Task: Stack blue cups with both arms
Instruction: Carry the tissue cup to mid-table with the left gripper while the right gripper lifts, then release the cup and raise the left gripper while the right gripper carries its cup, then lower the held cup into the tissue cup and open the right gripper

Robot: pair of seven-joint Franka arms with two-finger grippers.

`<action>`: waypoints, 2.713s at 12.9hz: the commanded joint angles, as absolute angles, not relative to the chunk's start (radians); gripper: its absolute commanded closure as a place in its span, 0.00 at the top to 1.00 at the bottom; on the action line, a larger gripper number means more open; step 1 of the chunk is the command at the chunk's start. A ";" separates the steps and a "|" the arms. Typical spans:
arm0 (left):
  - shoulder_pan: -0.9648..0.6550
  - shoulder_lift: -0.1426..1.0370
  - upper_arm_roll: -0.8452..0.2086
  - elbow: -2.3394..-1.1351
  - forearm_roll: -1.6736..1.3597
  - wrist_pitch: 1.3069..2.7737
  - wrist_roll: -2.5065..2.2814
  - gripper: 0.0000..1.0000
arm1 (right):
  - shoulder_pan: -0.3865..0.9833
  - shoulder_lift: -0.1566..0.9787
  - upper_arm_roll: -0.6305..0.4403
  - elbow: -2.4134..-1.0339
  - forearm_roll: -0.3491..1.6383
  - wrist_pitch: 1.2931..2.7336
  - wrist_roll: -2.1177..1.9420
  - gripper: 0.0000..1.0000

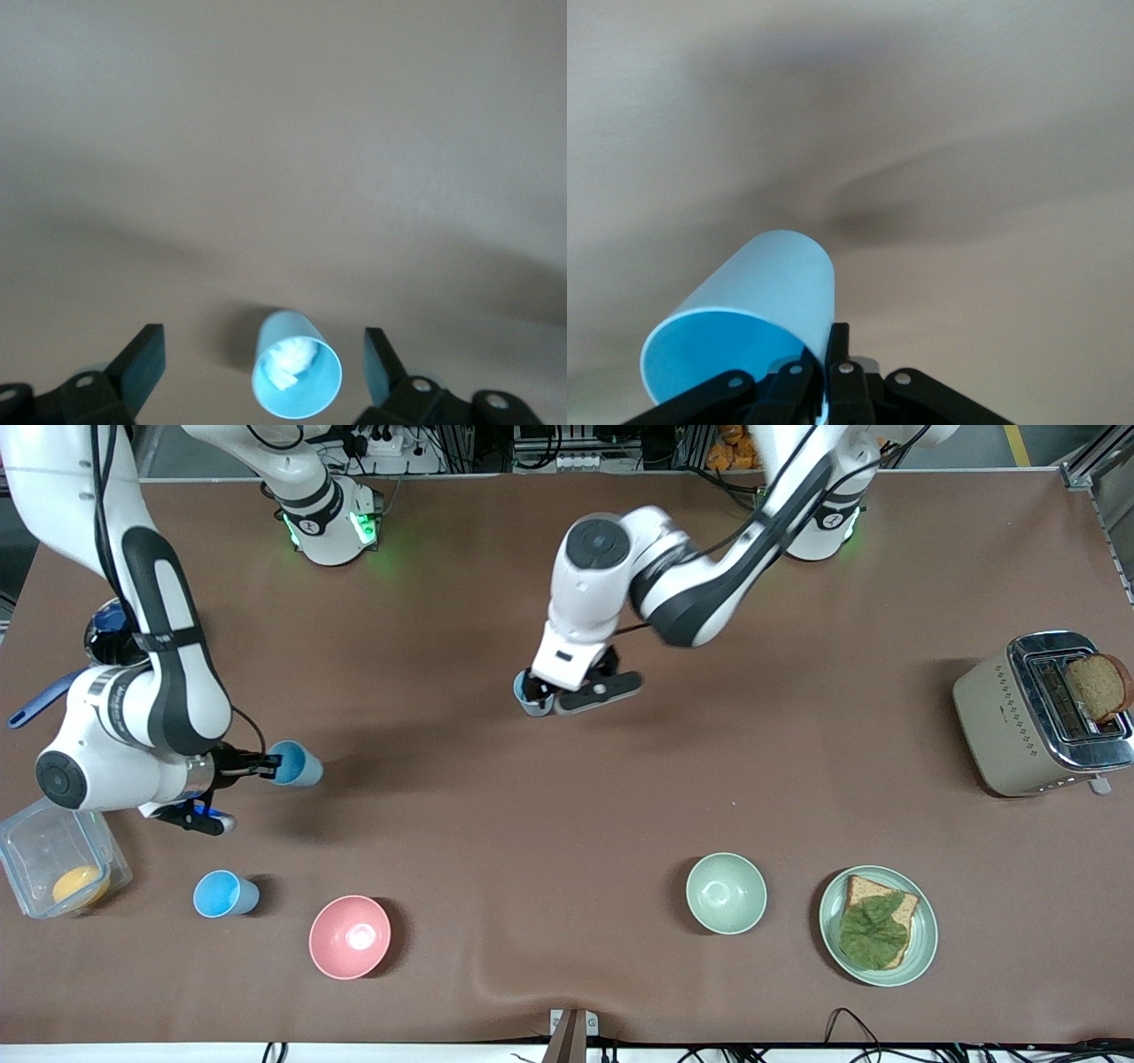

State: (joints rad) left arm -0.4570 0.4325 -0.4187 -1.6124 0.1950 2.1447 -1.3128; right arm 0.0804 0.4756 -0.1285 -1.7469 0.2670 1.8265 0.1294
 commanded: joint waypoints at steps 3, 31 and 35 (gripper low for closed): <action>-0.281 0.221 -0.422 -1.618 0.218 1.906 -1.250 1.00 | 0.236 0.397 -0.132 -1.775 0.362 1.828 0.404 0.00; -0.077 -0.057 -0.074 -1.565 0.080 1.585 -0.113 1.00 | 0.830 0.345 -0.133 -1.888 0.449 2.039 1.230 0.00; -0.075 -0.049 -0.077 -1.563 0.080 1.586 -0.110 1.00 | 0.833 0.351 -0.133 -1.890 0.449 2.036 1.230 0.05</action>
State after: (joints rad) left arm -0.0745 -0.0454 -0.0782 -1.5622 0.0933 1.5824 -0.1165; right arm 0.8154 0.3636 -0.1208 -1.8716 0.4302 2.0282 1.2130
